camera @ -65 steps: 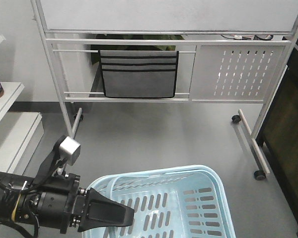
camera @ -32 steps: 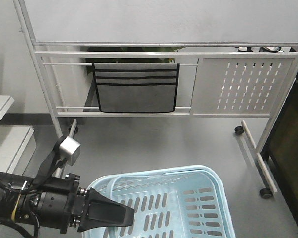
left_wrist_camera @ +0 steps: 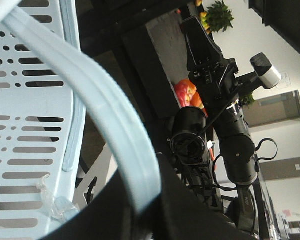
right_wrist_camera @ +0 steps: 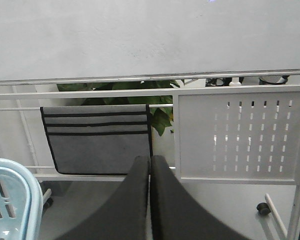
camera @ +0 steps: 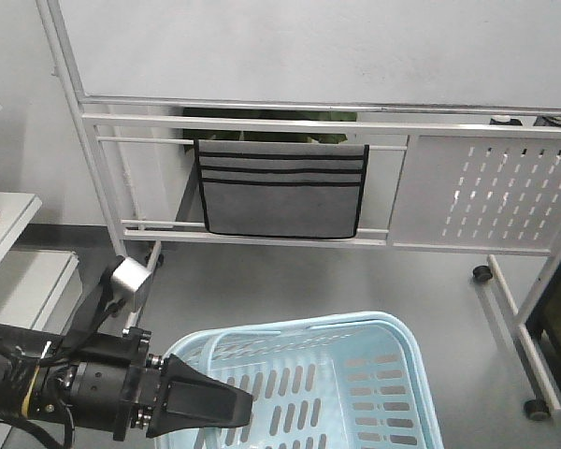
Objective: Place coke in basket with both arms
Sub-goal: 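Drive the base toward the shelf with the red Coca-Cola bottle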
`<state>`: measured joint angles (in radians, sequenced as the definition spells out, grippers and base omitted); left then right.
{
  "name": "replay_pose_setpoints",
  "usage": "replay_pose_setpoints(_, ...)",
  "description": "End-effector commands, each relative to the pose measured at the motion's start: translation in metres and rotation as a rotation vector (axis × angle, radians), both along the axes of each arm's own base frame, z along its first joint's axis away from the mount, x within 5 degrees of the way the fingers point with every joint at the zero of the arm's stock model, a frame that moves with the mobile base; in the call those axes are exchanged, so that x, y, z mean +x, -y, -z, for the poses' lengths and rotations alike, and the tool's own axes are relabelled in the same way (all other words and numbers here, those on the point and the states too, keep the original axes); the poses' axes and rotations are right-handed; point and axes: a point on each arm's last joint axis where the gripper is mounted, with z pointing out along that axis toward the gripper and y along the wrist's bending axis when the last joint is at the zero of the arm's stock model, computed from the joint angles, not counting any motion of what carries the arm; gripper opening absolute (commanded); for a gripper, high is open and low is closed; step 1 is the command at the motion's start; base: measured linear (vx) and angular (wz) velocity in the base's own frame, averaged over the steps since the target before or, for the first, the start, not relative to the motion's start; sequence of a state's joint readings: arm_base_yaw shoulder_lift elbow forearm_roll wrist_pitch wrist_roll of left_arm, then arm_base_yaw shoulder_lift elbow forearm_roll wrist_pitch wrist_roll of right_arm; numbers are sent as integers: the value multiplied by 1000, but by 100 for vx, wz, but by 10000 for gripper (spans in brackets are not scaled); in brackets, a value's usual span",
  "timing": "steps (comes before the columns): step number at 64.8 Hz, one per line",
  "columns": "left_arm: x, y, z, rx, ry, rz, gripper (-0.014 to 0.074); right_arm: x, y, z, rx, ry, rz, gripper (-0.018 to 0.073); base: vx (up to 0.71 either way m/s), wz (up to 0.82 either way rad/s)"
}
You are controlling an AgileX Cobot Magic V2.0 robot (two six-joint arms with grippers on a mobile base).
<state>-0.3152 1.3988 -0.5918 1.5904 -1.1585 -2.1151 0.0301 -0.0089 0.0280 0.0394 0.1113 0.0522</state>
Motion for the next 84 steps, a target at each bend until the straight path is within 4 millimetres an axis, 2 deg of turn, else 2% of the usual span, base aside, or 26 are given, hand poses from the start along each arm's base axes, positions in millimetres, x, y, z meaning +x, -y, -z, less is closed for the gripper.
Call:
replay_pose_setpoints(1, -13, 3, -29, -208, -8, 124, -8, -1, 0, -3, -10, 81, 2, -4, 19, 16)
replay_pose_setpoints(84, -13, 3, -29, -208, -8, 124, -8, -1, 0, -3, -10, 79, 2, -4, 10, 25)
